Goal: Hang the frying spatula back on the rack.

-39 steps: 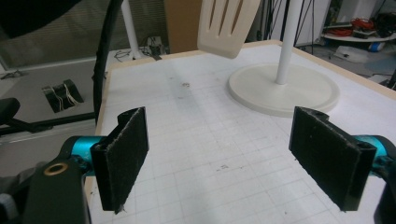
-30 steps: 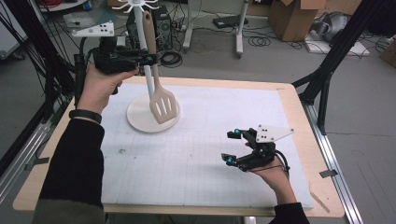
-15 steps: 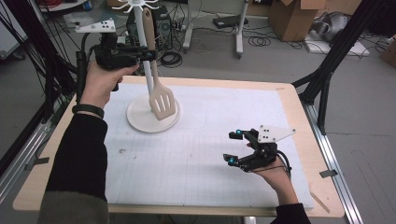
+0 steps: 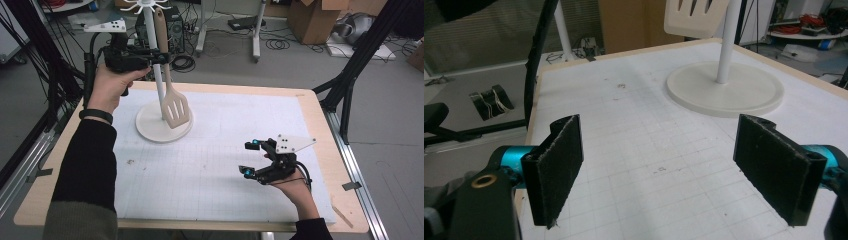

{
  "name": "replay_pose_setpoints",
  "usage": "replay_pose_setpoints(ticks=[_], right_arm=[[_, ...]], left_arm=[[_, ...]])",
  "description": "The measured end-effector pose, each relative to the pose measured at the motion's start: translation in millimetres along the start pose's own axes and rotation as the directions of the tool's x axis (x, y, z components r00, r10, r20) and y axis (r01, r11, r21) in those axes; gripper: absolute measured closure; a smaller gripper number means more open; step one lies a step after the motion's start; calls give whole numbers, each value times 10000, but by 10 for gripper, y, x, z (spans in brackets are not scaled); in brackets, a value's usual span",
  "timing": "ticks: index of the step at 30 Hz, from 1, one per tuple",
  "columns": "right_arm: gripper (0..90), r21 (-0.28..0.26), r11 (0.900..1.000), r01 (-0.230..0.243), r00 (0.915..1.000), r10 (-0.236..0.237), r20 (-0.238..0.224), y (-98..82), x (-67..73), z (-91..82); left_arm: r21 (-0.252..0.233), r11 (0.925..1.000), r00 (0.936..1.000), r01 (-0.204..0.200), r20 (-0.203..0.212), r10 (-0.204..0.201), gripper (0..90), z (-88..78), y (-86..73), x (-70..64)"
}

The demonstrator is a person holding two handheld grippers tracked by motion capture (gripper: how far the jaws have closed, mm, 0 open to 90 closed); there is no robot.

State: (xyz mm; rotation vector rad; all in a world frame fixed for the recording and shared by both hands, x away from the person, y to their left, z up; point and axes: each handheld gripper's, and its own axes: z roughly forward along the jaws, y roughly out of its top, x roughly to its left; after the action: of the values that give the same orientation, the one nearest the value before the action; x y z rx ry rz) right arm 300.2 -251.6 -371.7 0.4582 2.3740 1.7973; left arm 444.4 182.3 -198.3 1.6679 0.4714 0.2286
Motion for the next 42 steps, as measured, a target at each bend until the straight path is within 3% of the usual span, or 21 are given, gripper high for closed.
replay_pose_setpoints(ticks=[15, 21, 22, 23, 26, 27, 28, 29, 30, 32, 36, 37, 39, 42], right_arm=[[192, 6, 10000, 60, 10000, -60, -13, -4, 0, 6], [192, 38, 10000, 55, 10000, -55, -13, -6, 3, 10], [192, 63, 10000, 32, 10000, -32, -29, -5, 7, 9], [192, 54, 10000, 37, 10000, -37, -26, -5, 9, 7], [191, 27, 10000, 71, 10000, -71, 61, -5, 7, 4], [191, 18, 10000, -1, 10000, 1, 22, -5, 9, -3], [191, 18, 10000, -1, 10000, 1, 22, -5, 9, -3], [191, 0, 10000, 38, 10000, -38, 69, -5, 5, -4], [191, -15, 10000, 37, 10000, -37, 69, -7, 5, -8], [192, 1, 10000, 6, 10000, -6, 83, -6, 8, -11], [191, -35, 10000, 33, 9999, -32, 151, -10, 7, -17], [191, -61, 10000, 17, 9998, -16, 184, -18, 2, -20], [191, -12, 10000, -57, 9998, 57, 184, -32, 4, -22], [184, -6, 9999, -166, 9994, 166, 291, -49, 0, -21]], left_arm=[[-306, 9987, 9979, 415, -483, -430, 763, -34, -34, 136], [14, 9990, 9975, 452, -539, -450, 757, -29, -71, 162], [-138, 9991, 9977, 395, -543, -402, 753, -28, -85, 157], [-407, 9982, 9974, 433, -556, -455, 731, -30, -108, 160], [-562, 9974, 9964, 443, -701, -482, 649, -42, -124, 160], [-588, 9973, 9940, 440, -978, -497, 541, -63, -142, 150], [-588, 9973, 9940, 440, -978, -497, 506, -63, -142, 150], [-629, 9975, 9919, 319, -1209, -394, 506, -80, -156, 140], [-608, 9980, 9889, 171, -1466, -259, 445, -116, -183, 129], [-567, 9981, 9874, 254, -1549, -339, 401, -132, -193, 126], [-555, 9985, 9813, -5, -1923, -102, 287, -231, -269, 63], [-485, 9988, 9783, -6, -2070, -94, 214, -266, -291, 47], [-426, 9990, 9747, -150, -2233, 51, 205, -349, -346, 9], [-381, 9991, 9764, -180, -2156, 94, 188, -476, -448, -70]])
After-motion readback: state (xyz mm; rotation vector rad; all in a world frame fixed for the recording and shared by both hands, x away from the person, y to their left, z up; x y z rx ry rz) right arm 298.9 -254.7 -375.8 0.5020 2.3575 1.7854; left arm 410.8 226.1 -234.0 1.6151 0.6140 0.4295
